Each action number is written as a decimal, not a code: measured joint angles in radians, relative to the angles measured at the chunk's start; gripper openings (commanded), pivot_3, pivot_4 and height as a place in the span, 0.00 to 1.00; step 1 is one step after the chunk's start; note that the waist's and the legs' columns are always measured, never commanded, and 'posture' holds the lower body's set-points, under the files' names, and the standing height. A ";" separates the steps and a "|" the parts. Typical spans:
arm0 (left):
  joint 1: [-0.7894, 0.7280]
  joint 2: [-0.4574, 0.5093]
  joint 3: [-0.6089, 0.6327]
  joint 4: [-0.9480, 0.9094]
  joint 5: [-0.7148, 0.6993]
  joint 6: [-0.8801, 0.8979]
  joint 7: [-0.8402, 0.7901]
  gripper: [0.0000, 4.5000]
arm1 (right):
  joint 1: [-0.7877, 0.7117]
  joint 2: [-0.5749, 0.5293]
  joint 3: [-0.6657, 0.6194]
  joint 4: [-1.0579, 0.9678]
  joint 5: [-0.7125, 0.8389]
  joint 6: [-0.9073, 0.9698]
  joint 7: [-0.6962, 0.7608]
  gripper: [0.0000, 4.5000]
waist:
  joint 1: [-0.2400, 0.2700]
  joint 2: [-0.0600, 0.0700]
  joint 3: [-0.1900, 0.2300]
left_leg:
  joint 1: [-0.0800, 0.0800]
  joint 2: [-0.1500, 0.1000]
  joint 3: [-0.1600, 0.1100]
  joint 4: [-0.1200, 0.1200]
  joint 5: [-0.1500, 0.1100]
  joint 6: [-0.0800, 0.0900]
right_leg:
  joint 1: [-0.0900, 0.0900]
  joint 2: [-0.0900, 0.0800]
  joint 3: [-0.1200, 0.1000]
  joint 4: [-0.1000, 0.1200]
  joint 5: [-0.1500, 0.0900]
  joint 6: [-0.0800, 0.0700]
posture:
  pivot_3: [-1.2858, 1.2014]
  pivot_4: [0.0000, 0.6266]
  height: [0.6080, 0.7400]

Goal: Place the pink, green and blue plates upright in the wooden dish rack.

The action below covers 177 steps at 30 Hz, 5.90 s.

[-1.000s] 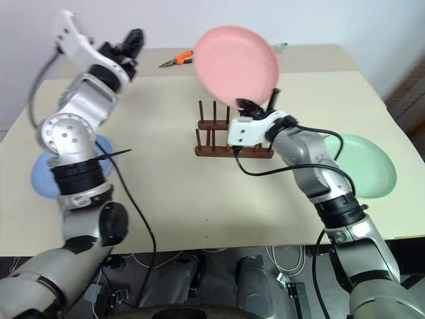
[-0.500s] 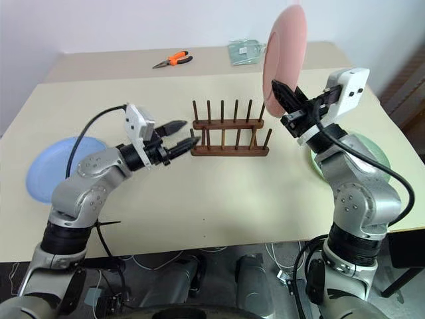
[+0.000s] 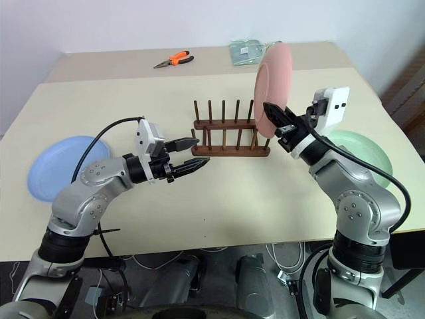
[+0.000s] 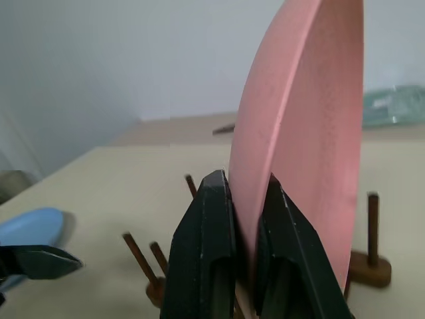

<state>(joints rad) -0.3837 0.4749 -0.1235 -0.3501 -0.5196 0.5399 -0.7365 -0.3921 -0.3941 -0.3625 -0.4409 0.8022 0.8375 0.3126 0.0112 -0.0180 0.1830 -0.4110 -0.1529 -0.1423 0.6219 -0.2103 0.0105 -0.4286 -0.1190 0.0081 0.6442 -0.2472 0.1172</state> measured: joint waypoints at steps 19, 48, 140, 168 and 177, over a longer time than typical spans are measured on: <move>0.016 -0.006 -0.047 0.013 0.040 -0.007 -0.047 0.69 | 0.141 -0.206 -0.212 0.033 -0.064 -0.177 0.017 0.83 | 0.003 0.000 0.000 | 0.000 0.001 0.001 -0.001 -0.002 0.003 | 0.003 0.000 0.000 -0.007 0.001 0.001 | 0.52 0.24 0.85; 0.032 -0.016 -0.077 0.083 0.137 -0.090 -0.067 0.69 | 0.050 -0.238 0.035 0.184 -0.559 -0.434 -0.024 0.02 | 0.001 0.007 0.002 | 0.000 0.003 0.006 0.001 -0.003 0.005 | 0.003 0.003 0.004 -0.010 0.005 0.003 | 0.52 0.24 0.85; 0.099 -0.161 0.917 0.114 0.019 0.207 0.884 0.78 | -0.290 -0.003 0.649 0.203 -0.681 -0.583 0.322 1.00 | -0.022 0.001 0.001 | 0.000 0.005 0.005 0.005 -0.005 -0.001 | 0.002 0.008 0.002 -0.011 0.011 0.004 | 0.52 0.24 0.85; 0.088 -0.238 1.015 0.158 -0.188 0.235 1.088 0.01 | -0.276 0.022 0.648 0.229 -0.713 -0.609 0.331 1.00 | -0.017 -0.001 0.000 | 0.001 0.006 0.005 0.007 -0.005 -0.001 | 0.002 0.012 0.002 -0.011 0.011 0.004 | 0.52 0.24 0.85; -0.184 -0.058 0.702 0.100 -0.130 0.145 0.909 0.01 | -0.297 0.012 0.652 0.241 -0.756 -0.656 0.359 1.00 | -0.006 -0.002 0.000 | 0.000 0.006 0.006 0.006 -0.005 -0.001 | 0.002 0.012 0.003 -0.011 0.012 0.003 | 0.52 0.24 0.85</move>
<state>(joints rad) -0.5672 0.4173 0.5788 -0.2501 -0.6496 0.6851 0.1729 -0.6888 -0.3819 0.2891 -0.2002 0.0464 0.1817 0.6719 0.0051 -0.0197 0.1833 -0.4107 -0.1467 -0.1365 0.6282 -0.2155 0.0091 -0.4262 -0.1069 0.0116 0.6329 -0.2354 0.1205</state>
